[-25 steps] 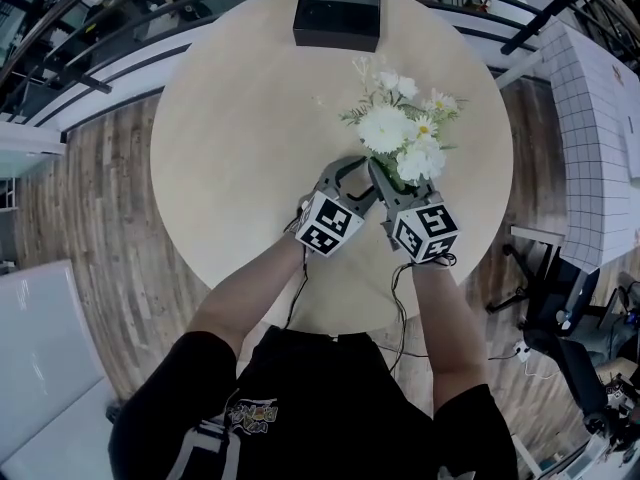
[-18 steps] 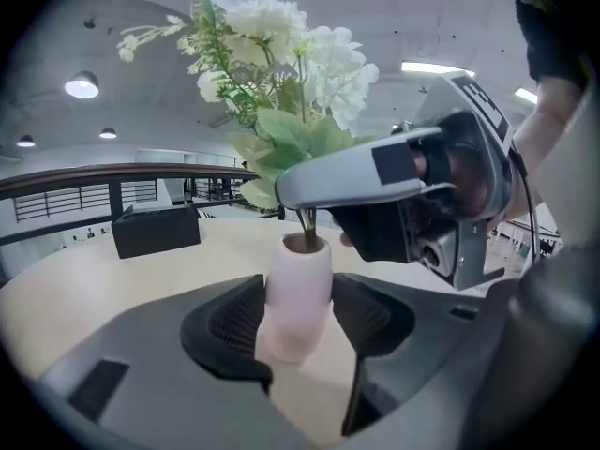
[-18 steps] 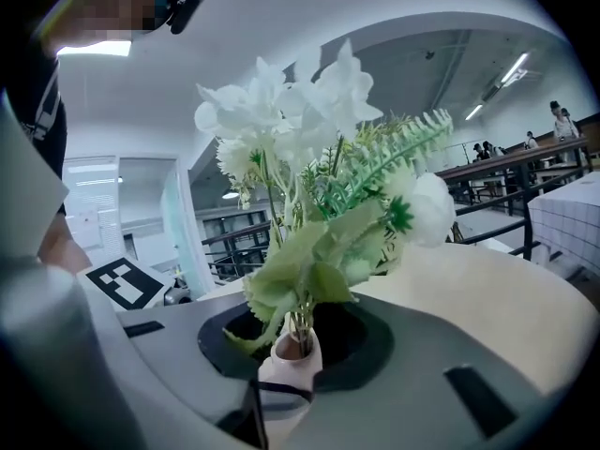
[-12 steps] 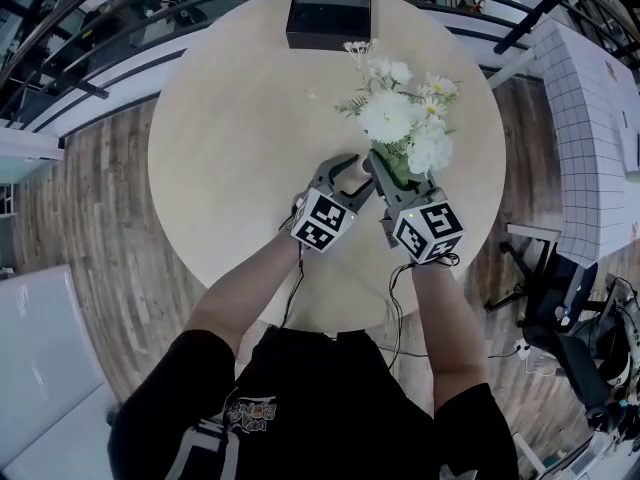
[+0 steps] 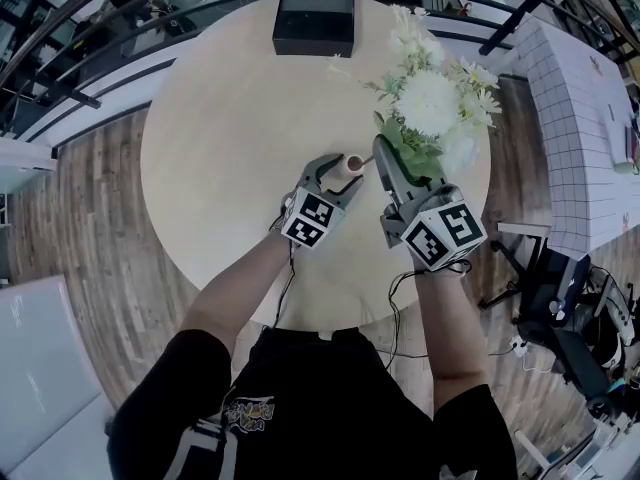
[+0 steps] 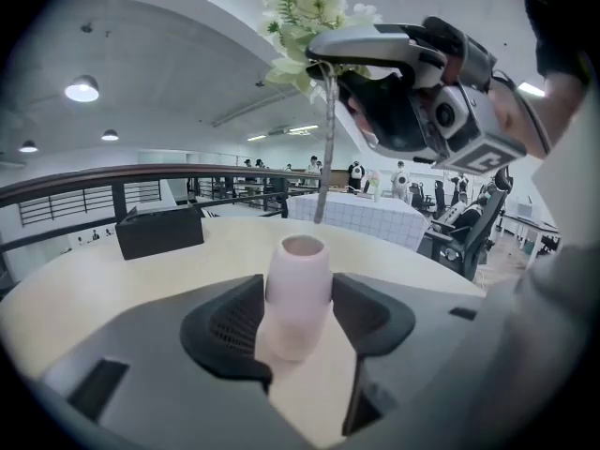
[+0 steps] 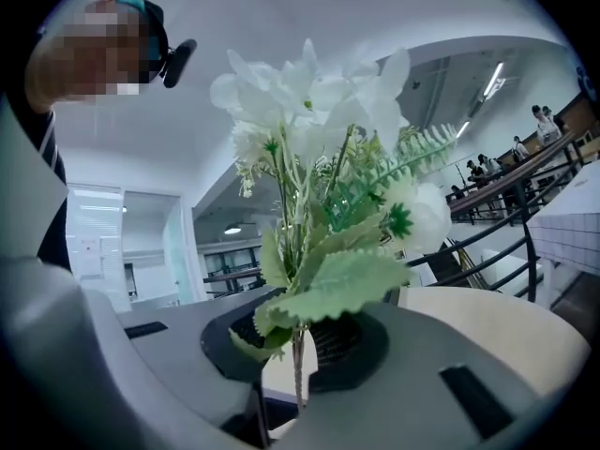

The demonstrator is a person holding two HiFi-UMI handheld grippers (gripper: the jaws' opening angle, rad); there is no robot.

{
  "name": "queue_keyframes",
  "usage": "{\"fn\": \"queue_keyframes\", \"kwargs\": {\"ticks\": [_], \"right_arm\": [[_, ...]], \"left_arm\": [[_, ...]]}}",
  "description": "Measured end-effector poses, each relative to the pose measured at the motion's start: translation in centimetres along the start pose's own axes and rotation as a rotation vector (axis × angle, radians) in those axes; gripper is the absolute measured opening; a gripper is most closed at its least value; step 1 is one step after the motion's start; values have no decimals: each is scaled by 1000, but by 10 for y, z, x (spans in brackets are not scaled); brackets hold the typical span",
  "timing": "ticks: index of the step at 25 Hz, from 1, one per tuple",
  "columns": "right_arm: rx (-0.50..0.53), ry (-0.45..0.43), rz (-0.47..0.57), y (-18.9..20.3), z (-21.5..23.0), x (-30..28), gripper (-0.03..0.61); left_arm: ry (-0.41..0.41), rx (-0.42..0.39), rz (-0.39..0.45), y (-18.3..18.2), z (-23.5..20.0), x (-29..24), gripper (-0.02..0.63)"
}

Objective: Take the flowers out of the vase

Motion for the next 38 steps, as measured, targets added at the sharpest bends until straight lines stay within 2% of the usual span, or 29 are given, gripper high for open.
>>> {"fn": "queue_keyframes", "kwargs": {"ticks": [8, 17, 18, 22, 25, 28, 38], "right_arm": [[19, 34, 5, -29, -1, 28, 66], [16, 58, 5, -38, 1, 81, 66], [9, 59, 7, -39, 1, 88, 66], [3, 61, 4, -39, 1, 123, 66], [6, 54, -4, -37, 0, 153, 66], [3, 48, -11, -35, -4, 183, 66], [-8, 18, -23, -17, 1, 288, 66]], "left_arm": [[-36, 0, 39, -14, 10, 18, 232], [-122, 17, 130, -41, 45, 82, 231], [-133, 22, 138, -43, 52, 89, 216], [-181, 62, 149, -50, 83, 117, 72], [-202, 129, 151, -51, 109, 135, 12], [-209, 173, 159, -56, 138, 151, 8], [-184, 194, 194, -60, 259, 171, 8]]}}
Point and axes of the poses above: the fingertips, and each gripper's own axes: x backward along the fingers, z to its right, y out of its underside, the point moved 9 cm from there along x, backward along the fingers, and after that the axes turned 12 degrees about y, right-handed, at the moved point
